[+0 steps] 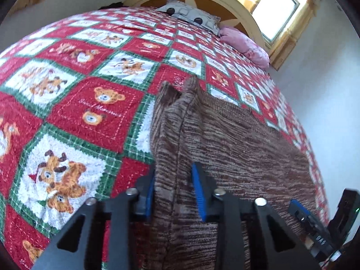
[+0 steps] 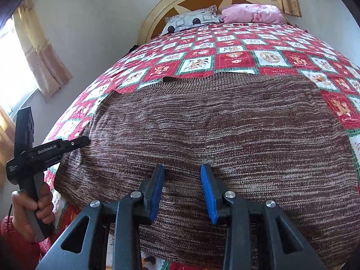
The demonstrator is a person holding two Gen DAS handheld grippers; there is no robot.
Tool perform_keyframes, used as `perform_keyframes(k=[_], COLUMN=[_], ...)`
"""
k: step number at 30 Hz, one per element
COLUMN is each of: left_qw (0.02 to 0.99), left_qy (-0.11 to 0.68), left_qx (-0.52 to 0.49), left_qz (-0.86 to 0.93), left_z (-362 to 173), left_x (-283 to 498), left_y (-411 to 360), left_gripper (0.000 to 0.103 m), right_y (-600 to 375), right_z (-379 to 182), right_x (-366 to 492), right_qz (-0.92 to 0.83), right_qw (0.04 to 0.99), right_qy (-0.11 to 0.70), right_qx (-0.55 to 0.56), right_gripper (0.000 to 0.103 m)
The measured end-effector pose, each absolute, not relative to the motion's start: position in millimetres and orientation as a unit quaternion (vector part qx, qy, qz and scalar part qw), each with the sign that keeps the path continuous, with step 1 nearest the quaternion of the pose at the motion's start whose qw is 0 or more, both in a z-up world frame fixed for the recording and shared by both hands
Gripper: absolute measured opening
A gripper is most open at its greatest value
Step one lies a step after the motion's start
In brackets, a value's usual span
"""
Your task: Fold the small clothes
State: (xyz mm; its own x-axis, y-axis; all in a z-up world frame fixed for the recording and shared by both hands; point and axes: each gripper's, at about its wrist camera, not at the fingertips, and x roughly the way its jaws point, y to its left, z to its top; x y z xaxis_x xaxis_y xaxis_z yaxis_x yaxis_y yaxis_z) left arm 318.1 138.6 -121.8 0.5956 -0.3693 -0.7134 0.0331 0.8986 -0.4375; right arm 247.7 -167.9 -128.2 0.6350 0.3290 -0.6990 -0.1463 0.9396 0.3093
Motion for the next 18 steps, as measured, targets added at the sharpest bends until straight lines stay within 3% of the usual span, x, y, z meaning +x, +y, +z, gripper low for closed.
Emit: perform_keyframes(k=[5,13,18], left_qw=[0.856,0.888,0.890], left_qy=[0.442,0.399,0.382], left_qx=[-0.248,-0.182,-0.151], left_qz=[-0.108,-0.141,-0.197], left_z=[-119.1,-66.5,-43.4], left_x=[319.4,308.9,302.7], left_y=[145.1,95.3,49.3], left_gripper=[0.013,0.011,0.007], right_y=[-168.8,-173.6,-197.9], right_z=[-126.9,-129.9,-122.6], right_x=[247.0,250.3,238.2], right_qz=[0.134,0.157,0.150], right_qw=[0.899,0.890,0.901], right_qy=[0.401,0.405,0.356], right_qx=[0.113,0.137,0.197], right_gripper=[0.035,0.036,0.036])
